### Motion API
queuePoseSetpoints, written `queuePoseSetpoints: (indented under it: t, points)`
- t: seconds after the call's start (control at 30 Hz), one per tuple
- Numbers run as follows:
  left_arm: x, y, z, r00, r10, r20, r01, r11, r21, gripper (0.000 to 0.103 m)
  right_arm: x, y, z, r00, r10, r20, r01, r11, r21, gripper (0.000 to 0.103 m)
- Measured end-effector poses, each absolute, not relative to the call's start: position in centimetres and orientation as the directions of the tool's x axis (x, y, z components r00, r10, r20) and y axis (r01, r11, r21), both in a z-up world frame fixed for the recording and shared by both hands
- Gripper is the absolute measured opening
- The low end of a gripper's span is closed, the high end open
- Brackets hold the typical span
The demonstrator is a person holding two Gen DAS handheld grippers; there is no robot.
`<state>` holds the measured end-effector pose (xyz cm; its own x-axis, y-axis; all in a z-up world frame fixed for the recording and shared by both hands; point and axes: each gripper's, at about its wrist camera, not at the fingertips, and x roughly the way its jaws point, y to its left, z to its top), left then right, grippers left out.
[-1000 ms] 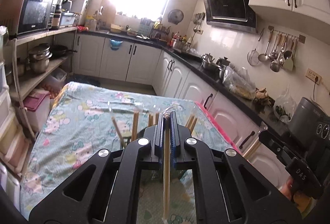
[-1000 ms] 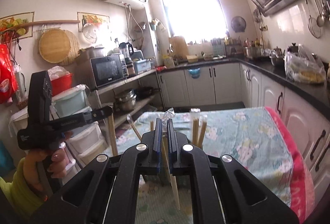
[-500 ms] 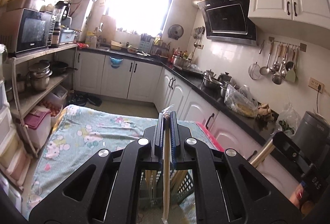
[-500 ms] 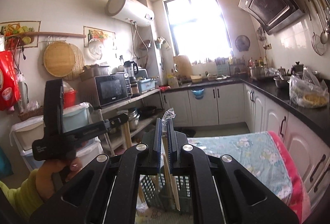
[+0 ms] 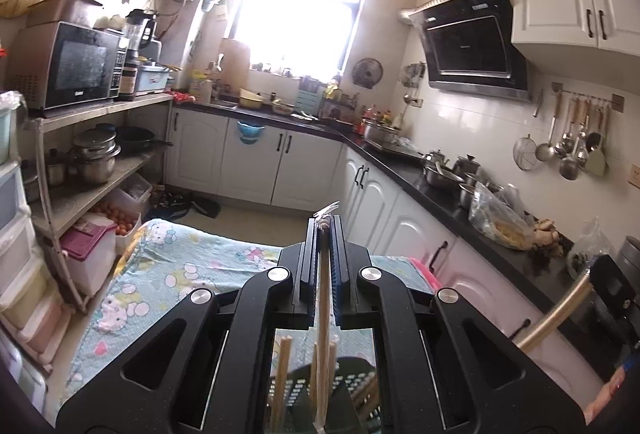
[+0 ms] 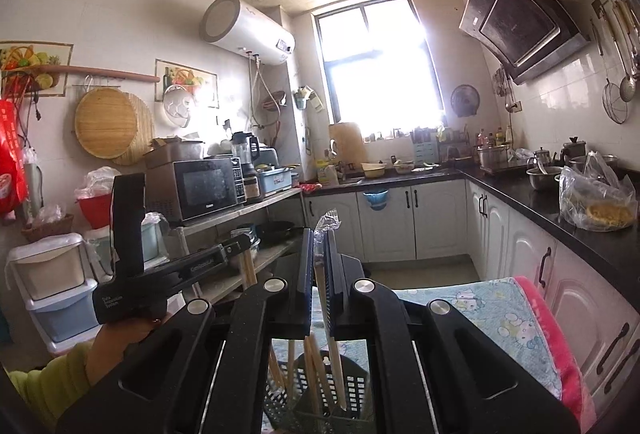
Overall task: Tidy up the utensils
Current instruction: 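Raise the left gripper's chopstick above the caddy while the right gripper carries its own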
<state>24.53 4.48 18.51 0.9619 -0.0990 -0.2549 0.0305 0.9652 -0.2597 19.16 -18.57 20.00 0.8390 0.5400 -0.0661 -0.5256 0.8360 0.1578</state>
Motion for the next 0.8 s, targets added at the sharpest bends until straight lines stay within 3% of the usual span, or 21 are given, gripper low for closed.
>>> queuePoseSetpoints:
  t: [0.27,0.8]
  points:
    - [25.7,4.4,16.4,0.970,-0.043,-0.241,-0.010,0.977,-0.214,0.003,21.6,-18.3,18.3,0.840,0.532,-0.109,-0.508,0.841,0.189,0.005]
    - [26.7,4.1,12.7,0.951,-0.053,-0.305,-0.008,0.981,-0.194,0.005,24.5,-16.6,14.7,0.836,0.510,-0.202,-0.470,0.856,0.216,0.006]
